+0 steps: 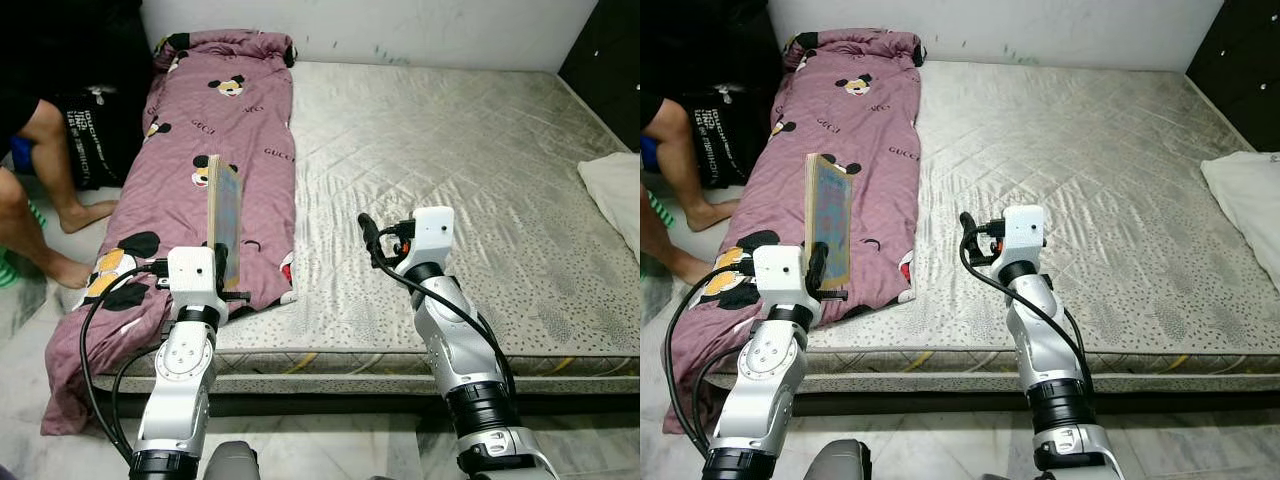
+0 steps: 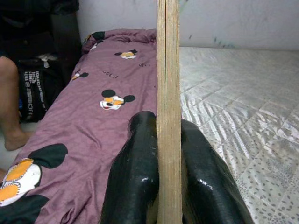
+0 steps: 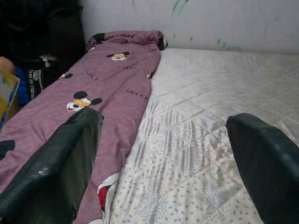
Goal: Clean up the room
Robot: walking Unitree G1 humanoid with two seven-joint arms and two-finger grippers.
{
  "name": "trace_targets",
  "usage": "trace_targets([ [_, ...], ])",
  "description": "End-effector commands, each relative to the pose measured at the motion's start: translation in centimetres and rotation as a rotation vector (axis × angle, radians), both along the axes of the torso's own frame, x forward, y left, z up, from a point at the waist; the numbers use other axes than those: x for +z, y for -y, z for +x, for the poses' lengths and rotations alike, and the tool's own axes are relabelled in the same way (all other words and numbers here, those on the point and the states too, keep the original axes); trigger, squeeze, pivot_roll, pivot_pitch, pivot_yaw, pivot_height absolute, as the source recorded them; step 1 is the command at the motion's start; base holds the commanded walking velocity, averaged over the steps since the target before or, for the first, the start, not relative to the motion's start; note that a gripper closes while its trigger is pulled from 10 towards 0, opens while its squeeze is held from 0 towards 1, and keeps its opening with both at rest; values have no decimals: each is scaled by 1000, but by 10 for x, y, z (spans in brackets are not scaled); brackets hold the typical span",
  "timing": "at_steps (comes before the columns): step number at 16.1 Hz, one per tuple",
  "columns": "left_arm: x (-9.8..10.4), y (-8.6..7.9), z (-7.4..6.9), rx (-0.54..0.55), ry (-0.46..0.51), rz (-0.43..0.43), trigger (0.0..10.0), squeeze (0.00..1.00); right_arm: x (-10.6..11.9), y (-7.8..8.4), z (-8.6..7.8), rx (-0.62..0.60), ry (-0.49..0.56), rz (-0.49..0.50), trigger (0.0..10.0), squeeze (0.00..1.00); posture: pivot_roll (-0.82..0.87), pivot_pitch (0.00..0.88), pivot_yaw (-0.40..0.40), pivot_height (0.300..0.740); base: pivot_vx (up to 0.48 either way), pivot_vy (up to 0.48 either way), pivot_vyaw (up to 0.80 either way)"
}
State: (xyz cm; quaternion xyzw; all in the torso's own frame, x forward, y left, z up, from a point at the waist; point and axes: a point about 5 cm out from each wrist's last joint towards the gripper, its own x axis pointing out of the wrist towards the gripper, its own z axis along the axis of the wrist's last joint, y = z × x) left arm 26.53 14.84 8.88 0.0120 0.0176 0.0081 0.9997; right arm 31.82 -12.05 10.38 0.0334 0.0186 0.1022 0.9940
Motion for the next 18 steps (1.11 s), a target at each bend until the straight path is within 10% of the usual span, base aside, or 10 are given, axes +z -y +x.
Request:
trace_targets([
  [1,9,1,3,-11,49,4,10000,0,2,1,2,-5,7,-6,10000,0,28,0,-52,740,0,0,0],
  [18,9,1,4,-9,49,-2,10000,0,1,0,2,-6,7,-21,10000,0,25,0,-51,740,0,-132,0],
])
